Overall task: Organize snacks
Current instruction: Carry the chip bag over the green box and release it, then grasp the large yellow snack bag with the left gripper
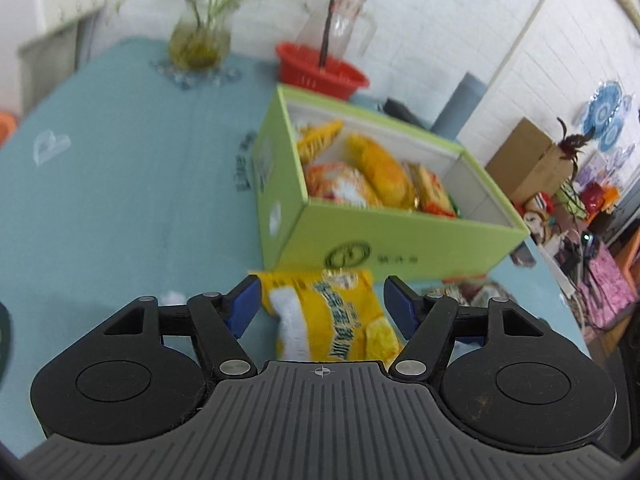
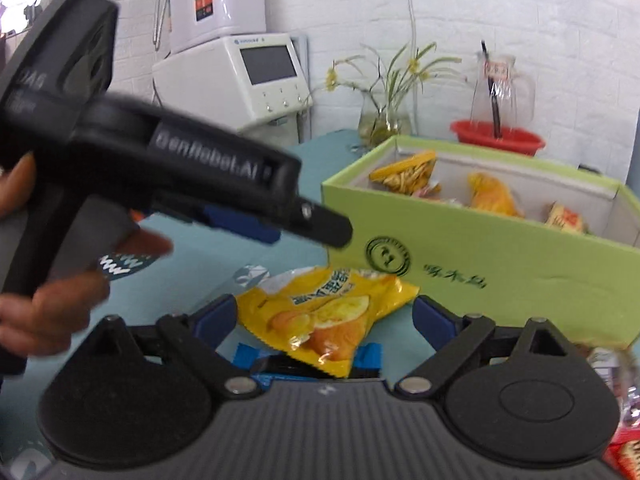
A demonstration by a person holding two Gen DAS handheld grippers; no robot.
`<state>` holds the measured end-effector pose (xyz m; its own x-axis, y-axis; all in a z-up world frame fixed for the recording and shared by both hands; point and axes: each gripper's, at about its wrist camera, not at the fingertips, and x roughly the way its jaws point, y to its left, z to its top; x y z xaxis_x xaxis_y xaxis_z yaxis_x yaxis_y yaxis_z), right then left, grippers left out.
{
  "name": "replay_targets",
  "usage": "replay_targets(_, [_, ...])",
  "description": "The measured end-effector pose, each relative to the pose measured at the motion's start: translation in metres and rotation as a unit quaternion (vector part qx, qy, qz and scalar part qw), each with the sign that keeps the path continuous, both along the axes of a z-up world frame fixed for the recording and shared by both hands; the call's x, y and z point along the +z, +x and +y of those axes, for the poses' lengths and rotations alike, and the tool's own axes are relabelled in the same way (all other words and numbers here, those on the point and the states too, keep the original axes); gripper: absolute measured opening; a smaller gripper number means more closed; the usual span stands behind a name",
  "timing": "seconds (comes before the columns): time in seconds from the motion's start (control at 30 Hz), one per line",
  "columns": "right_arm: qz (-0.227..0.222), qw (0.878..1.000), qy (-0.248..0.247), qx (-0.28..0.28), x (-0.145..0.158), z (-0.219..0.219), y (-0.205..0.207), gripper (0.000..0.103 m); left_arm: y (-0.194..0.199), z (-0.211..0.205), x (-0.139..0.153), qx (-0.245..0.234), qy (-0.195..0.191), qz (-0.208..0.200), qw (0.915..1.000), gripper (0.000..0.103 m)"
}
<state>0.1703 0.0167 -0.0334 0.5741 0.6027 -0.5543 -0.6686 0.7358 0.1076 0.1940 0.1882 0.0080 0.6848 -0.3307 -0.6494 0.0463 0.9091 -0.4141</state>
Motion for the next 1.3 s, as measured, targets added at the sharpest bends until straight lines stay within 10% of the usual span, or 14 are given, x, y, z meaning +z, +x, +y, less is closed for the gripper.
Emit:
replay_targets(0.27, [0.005,1.0,0.003,0.006,-0.007,0.006,-0.017,0.094,-0.018,-0.008,-0.02,-0.003,-0.019,0.031,0.9993,0.027])
replay_targets(0.9, [0.01,0.994,0.054,-0.099,0.001,-0.102,-0.117,0.094,-0.11,-0.118,-0.009,-0.062,-0.004,-0.008,0.9981,0.016])
replay_targets(1.3, [-0.017,0.997,0.063,-0.037,0.013,-0.059,-0.057,0.094,-0.072,-0.075,0.008,0.021,0.029,-0.051,0.998,0.019])
